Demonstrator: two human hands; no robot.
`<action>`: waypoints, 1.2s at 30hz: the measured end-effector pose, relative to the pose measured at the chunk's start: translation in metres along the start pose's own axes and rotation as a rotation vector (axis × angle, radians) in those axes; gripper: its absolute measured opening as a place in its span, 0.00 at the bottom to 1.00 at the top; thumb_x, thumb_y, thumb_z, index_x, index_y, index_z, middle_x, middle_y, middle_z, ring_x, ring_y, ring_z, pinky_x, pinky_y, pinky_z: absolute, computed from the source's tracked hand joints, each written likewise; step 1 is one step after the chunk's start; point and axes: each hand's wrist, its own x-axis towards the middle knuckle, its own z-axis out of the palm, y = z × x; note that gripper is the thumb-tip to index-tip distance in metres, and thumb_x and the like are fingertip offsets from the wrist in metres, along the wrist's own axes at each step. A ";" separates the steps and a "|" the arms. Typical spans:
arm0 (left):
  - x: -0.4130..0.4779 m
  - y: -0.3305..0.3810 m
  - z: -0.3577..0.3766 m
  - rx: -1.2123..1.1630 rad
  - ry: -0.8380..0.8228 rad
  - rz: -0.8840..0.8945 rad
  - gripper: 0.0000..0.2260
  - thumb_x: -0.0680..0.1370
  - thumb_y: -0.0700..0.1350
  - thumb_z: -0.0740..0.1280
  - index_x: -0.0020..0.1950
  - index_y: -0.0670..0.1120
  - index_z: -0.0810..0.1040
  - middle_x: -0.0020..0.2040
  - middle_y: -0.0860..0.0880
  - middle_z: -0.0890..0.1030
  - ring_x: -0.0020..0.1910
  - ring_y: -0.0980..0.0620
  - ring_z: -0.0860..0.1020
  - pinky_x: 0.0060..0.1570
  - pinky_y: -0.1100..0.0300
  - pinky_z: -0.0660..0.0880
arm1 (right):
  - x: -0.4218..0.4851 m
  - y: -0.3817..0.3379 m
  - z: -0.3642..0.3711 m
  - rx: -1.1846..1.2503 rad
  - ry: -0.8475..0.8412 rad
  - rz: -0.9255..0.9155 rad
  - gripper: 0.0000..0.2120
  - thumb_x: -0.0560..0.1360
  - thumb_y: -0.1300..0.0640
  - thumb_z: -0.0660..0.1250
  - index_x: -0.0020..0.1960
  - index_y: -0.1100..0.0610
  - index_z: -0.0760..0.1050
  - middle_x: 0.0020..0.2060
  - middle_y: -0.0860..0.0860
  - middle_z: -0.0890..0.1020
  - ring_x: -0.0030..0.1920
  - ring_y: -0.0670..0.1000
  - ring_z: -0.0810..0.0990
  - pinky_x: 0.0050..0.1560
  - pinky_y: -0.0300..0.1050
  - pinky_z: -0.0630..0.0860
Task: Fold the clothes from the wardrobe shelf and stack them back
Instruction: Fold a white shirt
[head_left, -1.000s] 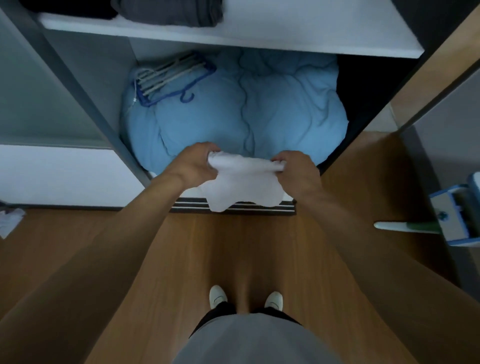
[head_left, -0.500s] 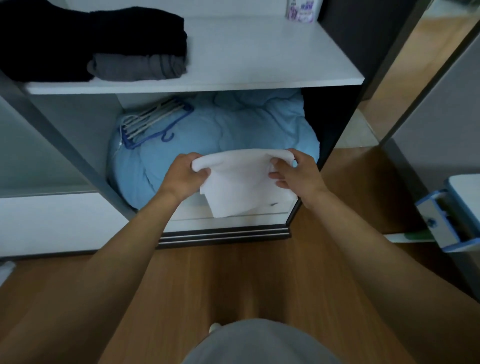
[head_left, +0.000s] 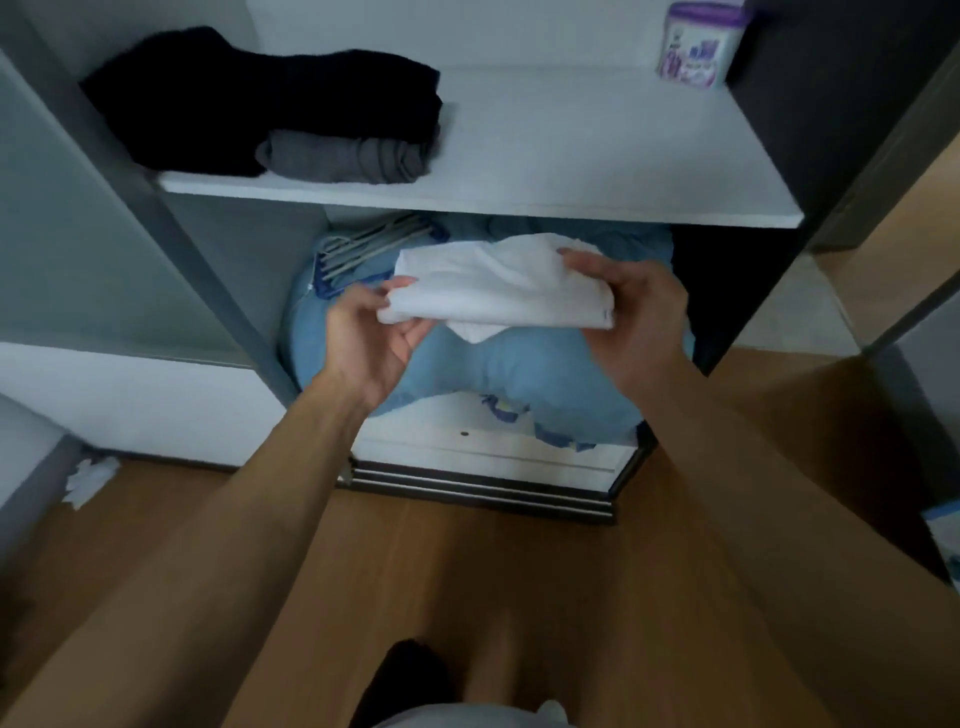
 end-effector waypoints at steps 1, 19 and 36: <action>0.005 0.015 0.001 0.003 0.005 0.039 0.09 0.77 0.40 0.57 0.47 0.39 0.76 0.45 0.44 0.79 0.47 0.47 0.78 0.53 0.56 0.80 | 0.013 0.000 0.012 -0.046 0.004 0.000 0.15 0.78 0.56 0.60 0.48 0.64 0.82 0.54 0.58 0.84 0.56 0.54 0.82 0.56 0.45 0.79; 0.253 0.291 -0.023 1.106 0.006 0.567 0.16 0.76 0.34 0.62 0.58 0.48 0.83 0.63 0.48 0.81 0.49 0.66 0.78 0.47 0.76 0.71 | 0.295 0.041 0.244 -1.094 0.276 -0.668 0.21 0.70 0.73 0.57 0.55 0.62 0.81 0.57 0.57 0.82 0.59 0.49 0.79 0.61 0.36 0.72; 0.340 0.310 -0.131 2.251 0.193 0.343 0.29 0.81 0.59 0.56 0.81 0.54 0.54 0.82 0.47 0.51 0.80 0.37 0.47 0.74 0.32 0.41 | 0.365 0.146 0.248 -2.127 0.107 -0.447 0.29 0.80 0.35 0.41 0.79 0.43 0.51 0.80 0.50 0.55 0.80 0.57 0.50 0.74 0.71 0.48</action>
